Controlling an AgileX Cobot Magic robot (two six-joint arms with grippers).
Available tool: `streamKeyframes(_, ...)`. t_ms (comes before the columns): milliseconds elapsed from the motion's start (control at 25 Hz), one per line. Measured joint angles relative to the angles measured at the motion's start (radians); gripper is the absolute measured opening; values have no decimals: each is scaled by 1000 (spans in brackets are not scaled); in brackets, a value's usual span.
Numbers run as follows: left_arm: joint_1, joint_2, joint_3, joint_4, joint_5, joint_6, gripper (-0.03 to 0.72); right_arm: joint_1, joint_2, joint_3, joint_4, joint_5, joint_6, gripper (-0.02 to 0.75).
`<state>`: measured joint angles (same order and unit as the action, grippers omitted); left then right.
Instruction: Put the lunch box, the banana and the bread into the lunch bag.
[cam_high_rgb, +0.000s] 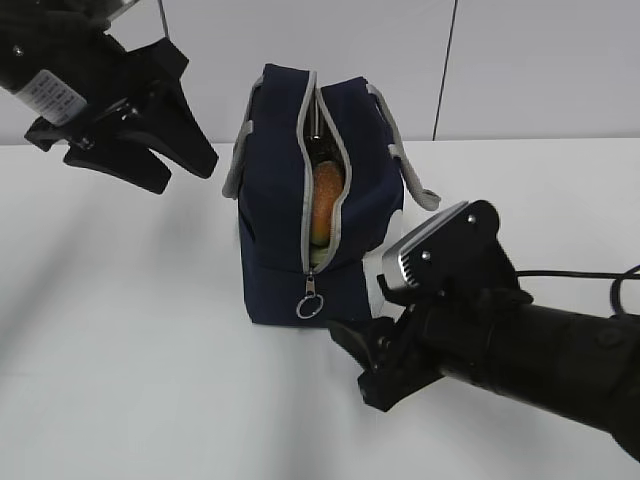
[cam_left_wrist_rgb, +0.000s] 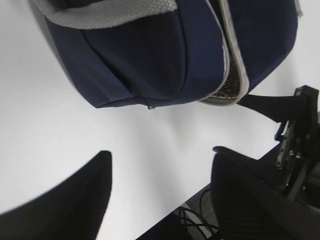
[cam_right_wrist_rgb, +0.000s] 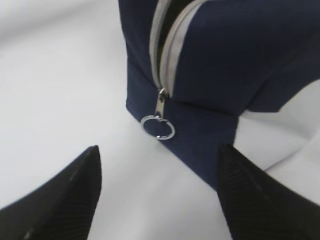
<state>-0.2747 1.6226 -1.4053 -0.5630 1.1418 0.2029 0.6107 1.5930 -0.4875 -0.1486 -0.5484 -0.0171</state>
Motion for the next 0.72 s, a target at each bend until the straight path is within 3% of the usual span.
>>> streamKeyframes(240,0,0,1,6,-18,1,435,0,139,-29,-176,-86,135,525)
streamKeyframes(400,0,0,1,9,-25,1,435,-13,183,-73,-227,-109,177,481)
streamKeyframes(560,0,0,1,9,-36,1,435,-75,230,-111,-337,-141,268,452)
streamKeyframes(720,0,0,1,9,-44,1,435,-169,261,-136,-517,-219,397,446)
